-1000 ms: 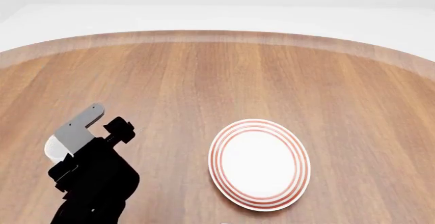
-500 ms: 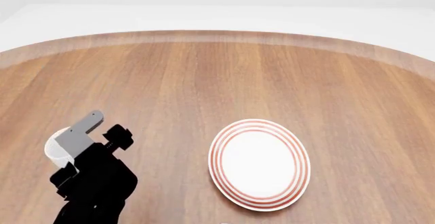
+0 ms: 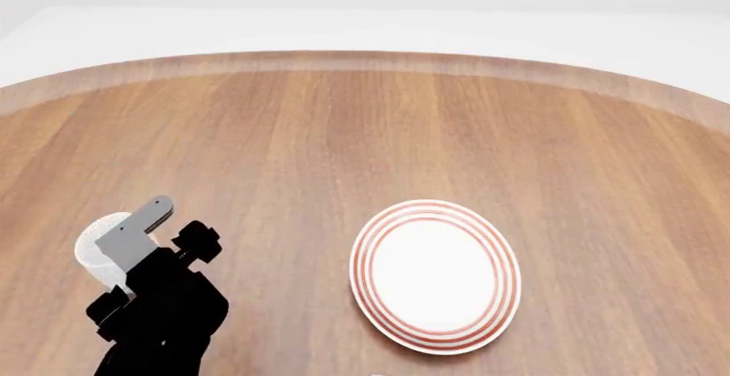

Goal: Pick up the white mug and put it on the plate, and put the chocolate pudding to the right of the plate.

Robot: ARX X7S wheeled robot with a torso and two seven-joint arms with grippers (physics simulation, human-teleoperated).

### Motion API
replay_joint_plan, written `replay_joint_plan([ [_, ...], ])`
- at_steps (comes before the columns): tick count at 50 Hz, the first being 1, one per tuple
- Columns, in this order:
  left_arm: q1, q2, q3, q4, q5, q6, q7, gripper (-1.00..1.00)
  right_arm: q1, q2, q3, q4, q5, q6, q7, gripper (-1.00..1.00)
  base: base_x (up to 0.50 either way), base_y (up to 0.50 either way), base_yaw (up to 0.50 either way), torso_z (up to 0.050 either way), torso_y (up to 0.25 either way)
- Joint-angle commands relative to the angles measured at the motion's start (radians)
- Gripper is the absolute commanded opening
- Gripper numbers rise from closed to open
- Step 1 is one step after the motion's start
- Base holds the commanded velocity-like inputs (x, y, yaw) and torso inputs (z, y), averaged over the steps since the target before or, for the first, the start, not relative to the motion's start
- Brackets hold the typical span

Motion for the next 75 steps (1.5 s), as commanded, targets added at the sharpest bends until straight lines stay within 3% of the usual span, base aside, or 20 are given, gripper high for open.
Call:
replay_joint_plan([
  [1, -0.012, 0.024, -0.025, -0.052, 0.005, 0.021, 0.039, 1.0, 0.0, -0.016, 0.02, 0.003, -0.018, -0.004, -0.024, 1.0, 0.0, 0.0, 0.0, 0.0, 0.0],
  [40, -0.043, 0.041, -0.011, -0.2, 0.02, 0.056, 0.099, 1.0, -0.004, -0.009, 0.012, 0.005, -0.024, -0.008, -0.015, 1.0, 0.0, 0.0, 0.0, 0.0, 0.0],
  [41, -0.045, 0.04, -0.008, -0.202, 0.022, 0.051, 0.096, -1.0, -0.003, -0.009, 0.01, 0.006, -0.025, -0.008, -0.015, 1.0, 0.0, 0.0, 0.0, 0.0, 0.0],
  [68, -0.036, 0.029, 0.003, -0.176, 0.024, 0.043, 0.083, -1.0, -0.007, 0.0, 0.008, -0.006, -0.023, -0.002, -0.005, 1.0, 0.0, 0.0, 0.0, 0.0, 0.0],
  [75, -0.026, -0.031, 0.101, 0.012, 0.102, 0.015, 0.104, -1.0, -0.006, 0.002, 0.007, -0.006, -0.022, 0.0, -0.001, 1.0, 0.0, 0.0, 0.0, 0.0, 0.0],
])
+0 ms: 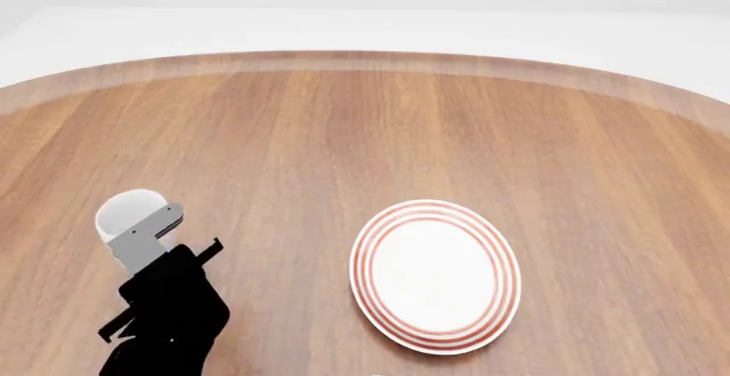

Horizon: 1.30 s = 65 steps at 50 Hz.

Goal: Pick up the white mug and put it on the plate, and put the chocolate pudding to the right of the plate.

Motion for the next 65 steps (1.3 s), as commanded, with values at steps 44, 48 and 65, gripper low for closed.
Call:
replay_joint_plan([
  [44, -0.389, -0.198, 0.531, 0.734, -0.09, -0.421, 0.865, -1.0, -0.015, -0.005, 0.033, -0.001, -0.011, -0.015, -0.012, 1.0, 0.0, 0.0, 0.0, 0.0, 0.0],
  [48, -0.425, -0.162, 0.525, 0.661, -0.145, -0.451, 0.922, -1.0, -0.014, -0.004, 0.032, 0.001, -0.009, -0.015, -0.011, 1.0, 0.0, 0.0, 0.0, 0.0, 0.0],
  [65, -0.49, -0.084, 0.621, 0.545, -0.198, -0.553, 1.091, -1.0, -0.022, 0.01, 0.048, -0.019, 0.006, 0.0, 0.004, 1.0, 0.0, 0.0, 0.0, 0.0, 0.0],
])
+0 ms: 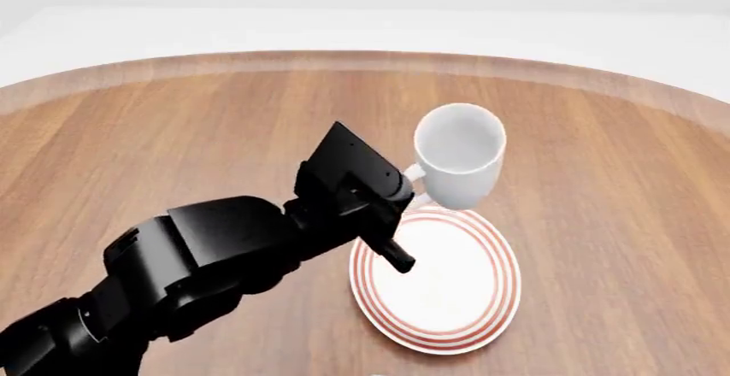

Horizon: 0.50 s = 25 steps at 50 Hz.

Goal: Pick up the white mug and put it on the plate, and put the chocolate pudding to the right of the plate.

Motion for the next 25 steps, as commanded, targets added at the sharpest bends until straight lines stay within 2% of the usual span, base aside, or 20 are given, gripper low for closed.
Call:
replay_joint_plan([
  [1, -0.05, 0.074, 0.043, -0.088, -0.015, -0.04, 0.15, -1.0, -0.004, -0.011, 0.031, -0.008, -0.008, 0.004, -0.018, 1.0, 0.0, 0.0, 0.0, 0.0, 0.0],
  [16, -0.039, 0.106, 0.101, -0.152, 0.031, -0.02, 0.204, -1.0, -0.003, -0.01, 0.029, 0.004, -0.008, -0.006, -0.019, 1.0, 0.0, 0.0, 0.0, 0.0, 0.0],
  [25, -0.076, 0.159, 0.088, -0.283, 0.073, 0.017, 0.194, -1.0, -0.006, -0.013, 0.024, 0.015, -0.012, -0.016, -0.022, 1.0, 0.0, 0.0, 0.0, 0.0, 0.0],
])
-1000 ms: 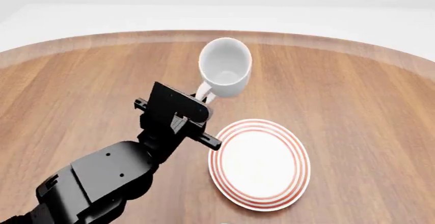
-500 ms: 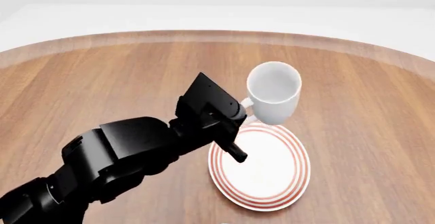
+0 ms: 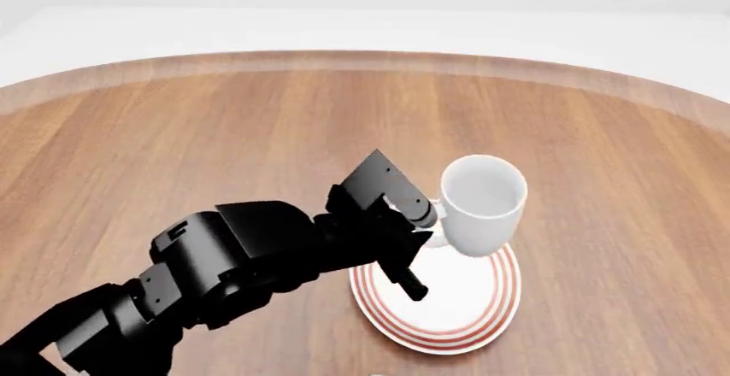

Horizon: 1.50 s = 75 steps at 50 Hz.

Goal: Pick up the white mug and put it on the plate, and put the chocolate pudding to the right of the plate.

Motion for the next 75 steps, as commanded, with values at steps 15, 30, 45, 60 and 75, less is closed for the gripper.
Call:
replay_joint_plan([
  [15, -0.028, 0.144, -0.042, -0.304, 0.052, 0.087, 0.043, -1.0, -0.012, -0.019, 0.028, 0.013, -0.014, -0.019, -0.027, 1.0, 0.0, 0.0, 0.0, 0.0, 0.001],
  [30, -0.009, 0.195, -0.007, -0.452, 0.094, 0.128, 0.074, -1.0, -0.015, -0.019, 0.03, 0.017, -0.013, -0.025, -0.024, 1.0, 0.0, 0.0, 0.0, 0.0, 0.0],
  [45, -0.017, 0.22, 0.006, -0.535, 0.112, 0.139, 0.074, -1.0, -0.021, -0.017, 0.033, 0.016, -0.013, -0.03, -0.021, 1.0, 0.0, 0.0, 0.0, 0.0, 0.0],
  [60, -0.018, 0.243, 0.023, -0.572, 0.121, 0.152, 0.092, -1.0, -0.023, -0.013, 0.036, 0.016, -0.009, -0.033, -0.016, 1.0, 0.0, 0.0, 0.0, 0.0, 0.001],
  [75, -0.014, 0.271, 0.034, -0.643, 0.124, 0.169, 0.109, -1.0, -0.023, -0.012, 0.033, 0.023, -0.008, -0.04, -0.017, 1.0, 0.0, 0.0, 0.0, 0.0, 0.0],
])
